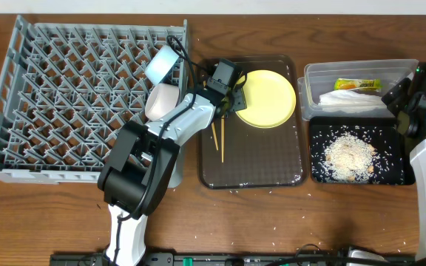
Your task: Sort waste into correct bins and load items into the dishwasher
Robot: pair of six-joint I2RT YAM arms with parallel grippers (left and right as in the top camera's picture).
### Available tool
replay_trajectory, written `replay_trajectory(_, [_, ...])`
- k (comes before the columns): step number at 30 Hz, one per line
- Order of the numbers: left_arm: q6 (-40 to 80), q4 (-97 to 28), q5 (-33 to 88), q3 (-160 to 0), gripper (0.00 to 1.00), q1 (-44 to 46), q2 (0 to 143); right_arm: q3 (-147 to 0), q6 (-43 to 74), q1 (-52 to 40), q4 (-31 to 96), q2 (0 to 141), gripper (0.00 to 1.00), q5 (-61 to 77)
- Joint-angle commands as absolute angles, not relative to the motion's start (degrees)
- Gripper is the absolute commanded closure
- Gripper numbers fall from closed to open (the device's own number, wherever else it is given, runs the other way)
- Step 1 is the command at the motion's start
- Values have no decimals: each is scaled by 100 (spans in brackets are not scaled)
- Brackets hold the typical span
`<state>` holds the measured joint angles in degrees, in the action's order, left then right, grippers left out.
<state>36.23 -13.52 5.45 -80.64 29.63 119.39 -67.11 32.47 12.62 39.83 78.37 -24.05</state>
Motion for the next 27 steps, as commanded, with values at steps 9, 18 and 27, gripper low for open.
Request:
replay_trajectory(9, [3986,-1402,1151,-8003,44,2954,11992,-6720,3319,1269,3990,7865,1,-2504])
replay_trajectory(18, [4025,-1542,1544,-7992,44,2954,11992,-6720,3319,1269,3990,7865,1,-2504])
replay_trajectory(27, [4237,-1599,1553,-7732,44,2954,11994,-6720,3319,1269,3990,7865,1,-2504])
